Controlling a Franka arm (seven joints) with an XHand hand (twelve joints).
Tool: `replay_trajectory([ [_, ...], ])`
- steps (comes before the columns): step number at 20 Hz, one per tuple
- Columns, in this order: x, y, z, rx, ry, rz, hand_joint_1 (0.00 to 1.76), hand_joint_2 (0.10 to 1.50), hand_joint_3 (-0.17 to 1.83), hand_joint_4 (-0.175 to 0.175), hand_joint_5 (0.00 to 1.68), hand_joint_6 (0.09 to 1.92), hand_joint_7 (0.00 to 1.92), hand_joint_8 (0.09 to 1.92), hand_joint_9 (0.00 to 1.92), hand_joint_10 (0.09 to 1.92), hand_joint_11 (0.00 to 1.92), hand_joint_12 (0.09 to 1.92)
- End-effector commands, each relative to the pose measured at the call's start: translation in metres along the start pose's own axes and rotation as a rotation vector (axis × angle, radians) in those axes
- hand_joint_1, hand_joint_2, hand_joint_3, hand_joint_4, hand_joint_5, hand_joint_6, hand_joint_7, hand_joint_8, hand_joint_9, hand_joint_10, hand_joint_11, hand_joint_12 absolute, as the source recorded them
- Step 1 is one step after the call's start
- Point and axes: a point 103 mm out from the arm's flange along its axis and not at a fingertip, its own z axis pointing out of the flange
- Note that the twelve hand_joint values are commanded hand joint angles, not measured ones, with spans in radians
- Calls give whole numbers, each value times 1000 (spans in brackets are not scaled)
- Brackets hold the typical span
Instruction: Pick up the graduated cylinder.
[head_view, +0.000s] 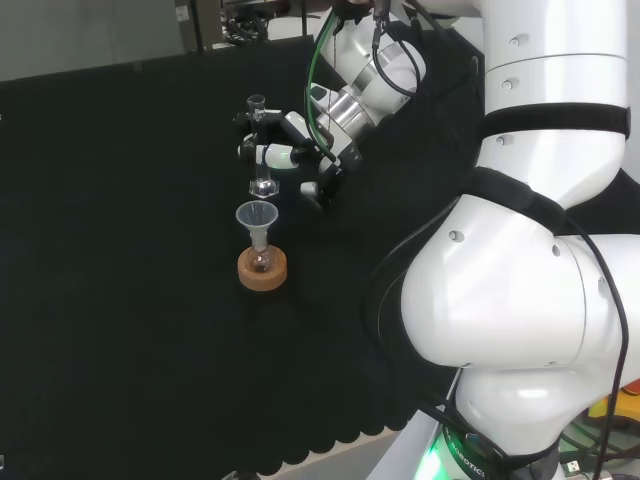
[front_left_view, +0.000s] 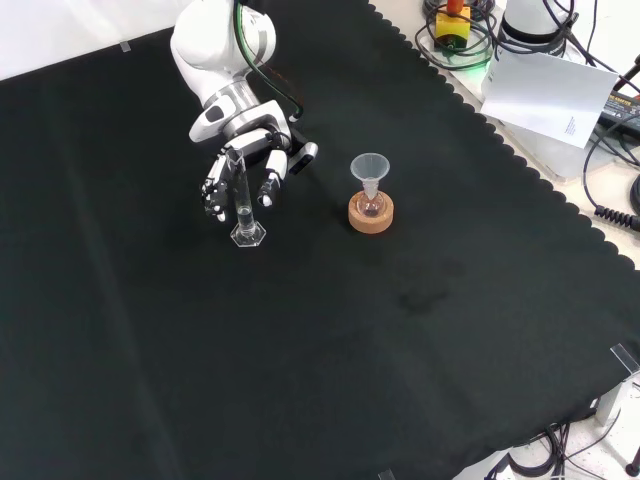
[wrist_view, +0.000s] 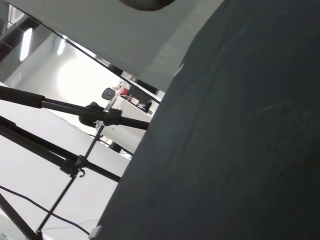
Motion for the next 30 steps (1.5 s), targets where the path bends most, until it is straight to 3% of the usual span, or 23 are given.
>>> replay_trajectory([
  [1,-1,0,-3,-37,50,0,976,1025,-175,-26,643,211,554,550,799,431,589,1186],
  [18,-8,-1,-14,-51,12,11,1029,1046,-175,-26,639,274,564,555,822,405,617,1163],
  [24,-3,6,-2,-68,25,24,1041,1083,-175,-26,628,391,573,556,852,374,660,1133],
  [27,0,12,12,-26,-8,19,1044,1125,-175,-23,655,484,602,559,892,357,714,1108],
  [28,-6,4,-6,-26,17,7,1046,1130,-175,-22,660,496,606,560,899,356,723,1106],
  [30,-8,2,-13,-62,-10,23,1053,1140,-175,-19,673,523,618,560,917,347,746,1091],
])
